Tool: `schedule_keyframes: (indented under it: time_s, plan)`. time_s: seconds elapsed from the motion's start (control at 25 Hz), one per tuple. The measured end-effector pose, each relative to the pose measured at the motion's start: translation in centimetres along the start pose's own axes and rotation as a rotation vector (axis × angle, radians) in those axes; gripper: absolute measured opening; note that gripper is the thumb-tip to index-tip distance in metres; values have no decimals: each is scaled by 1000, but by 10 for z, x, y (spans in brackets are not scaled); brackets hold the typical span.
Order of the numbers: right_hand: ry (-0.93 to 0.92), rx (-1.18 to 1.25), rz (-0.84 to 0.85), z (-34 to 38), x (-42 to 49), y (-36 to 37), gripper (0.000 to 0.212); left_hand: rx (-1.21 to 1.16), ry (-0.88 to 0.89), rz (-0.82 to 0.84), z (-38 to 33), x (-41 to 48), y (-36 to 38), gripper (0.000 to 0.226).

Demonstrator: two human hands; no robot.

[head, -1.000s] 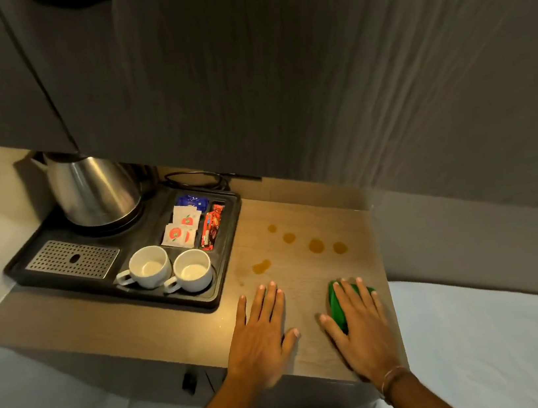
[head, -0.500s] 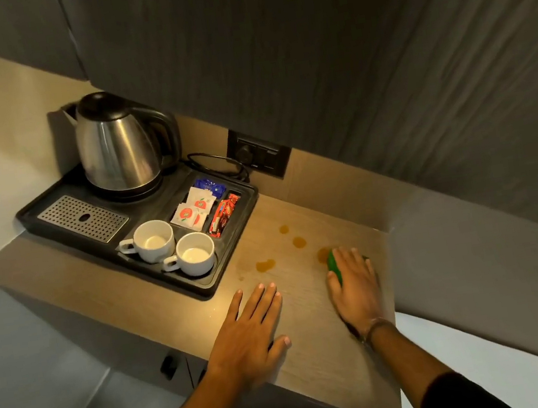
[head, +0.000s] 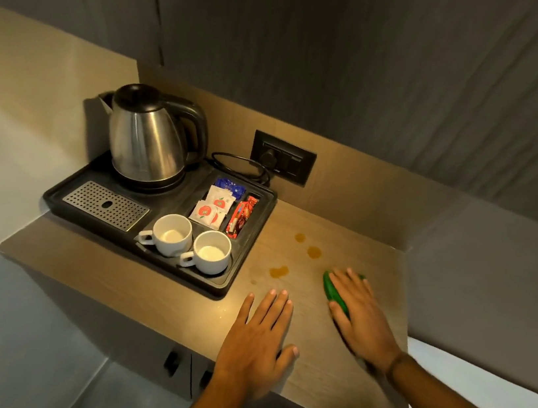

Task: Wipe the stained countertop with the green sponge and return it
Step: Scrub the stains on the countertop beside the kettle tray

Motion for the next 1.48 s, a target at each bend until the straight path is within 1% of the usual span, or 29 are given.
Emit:
schedule_keyframes:
  time_s: [0.08, 0.12, 0.16, 0.2, 0.24, 0.28, 0.36, 0.4, 0.44, 0.48, 0.52, 0.6, 0.64, 0.68, 0.72, 0.8, 0.84, 0.88, 0.92, 0.96, 1.0, 1.08, 1.12, 1.2, 1.28, 1.32, 1.4, 1.48]
  plan:
    - [-8, -6, -26, -21, -24, -15, 55, 4, 6, 3, 0, 0, -1, 76]
    - [54, -7, -46, -35, -11, -22, 55, 7, 7, 5, 0, 1, -1, 76]
    - [158, -8, -75, -44, 14, -30, 55, 8, 6, 3, 0, 0, -1, 76]
    - [238, -31, -113, -44, 44, -37, 54, 6, 5, 2, -1, 0, 0, 76]
    - [270, -44, -108, -31, 70, -37, 53, 1, 3, 2, -1, 0, 0, 76]
    - [222, -57, -85, -9, 87, -29, 53, -5, -2, 1, 0, 0, 1, 76]
    - [18, -15, -17, 26, 81, -3, 55, -18, -3, 6, -1, 0, 2, 76]
    - [-75, 2, 25, 31, 63, 4, 55, -20, -2, 3, -1, 1, 1, 76]
    - [-131, 4, 54, 29, 42, 2, 55, -18, 0, 0, -1, 1, 1, 77]
    - [-138, 8, 53, 16, 33, -4, 55, -16, 4, -1, 0, 1, 1, 77]
    - [-111, 9, 38, 5, 40, -10, 55, -17, 7, 2, 0, 1, 1, 77]
    - [68, 8, -14, -6, 89, -20, 53, -30, 7, 15, 0, 2, 2, 77]
    - [154, 3, -37, 0, 117, -21, 53, -37, 6, 21, 0, 3, 2, 77]
    - [187, 1, -22, 15, 139, -16, 53, -39, 8, 22, 1, 3, 3, 77]
    - [143, 6, 4, 38, 151, -5, 53, -40, 9, 22, 2, 4, 3, 77]
    - [-58, 70, 91, 70, 138, 14, 53, -40, 12, 25, 2, 4, 3, 77]
    - [-153, 87, 144, 70, 118, 20, 53, -41, 11, 27, 1, 4, 3, 77]
    - [-211, 98, 183, 61, 96, 18, 55, -43, 7, 26, 1, 4, 3, 77]
    - [-214, 111, 190, 49, 88, 14, 55, -46, 6, 26, 1, 4, 2, 77]
    - [-165, 112, 192, 40, 93, 12, 54, -48, 5, 29, 1, 3, 2, 77]
    - [-74, 102, 186, 37, 109, 14, 54, -47, 5, 33, 1, 3, 2, 76]
    - [128, 66, 156, 52, 145, 22, 57, -44, 6, 41, 0, 3, 2, 76]
    - [159, 52, 166, 71, 152, 31, 60, -44, 1, 40, 1, 3, 1, 76]
    - [118, 92, 228, 103, 142, 51, 65, -45, -1, 45, 0, 3, -1, 75]
    - [47, 100, 307, 99, 112, 58, 69, -39, 0, 46, -1, 2, -3, 74]
    - [59, 85, 331, 87, 104, 54, 69, -32, 1, 49, -2, 2, -5, 75]
    - [143, 54, 328, 76, 118, 45, 67, -22, 9, 71, -3, 2, -6, 75]
    - [228, 30, 292, 88, 139, 41, 69, -23, 5, 80, -2, 3, -7, 75]
Point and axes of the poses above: each hand's wrist, its own x-axis towards the middle knuckle, its own y-axis out of the palm, z = x × y, the point moved 10 cm from there along x, towards the middle knuckle, and after that the axes turned 7 degrees about x, right-handed, at the moved point
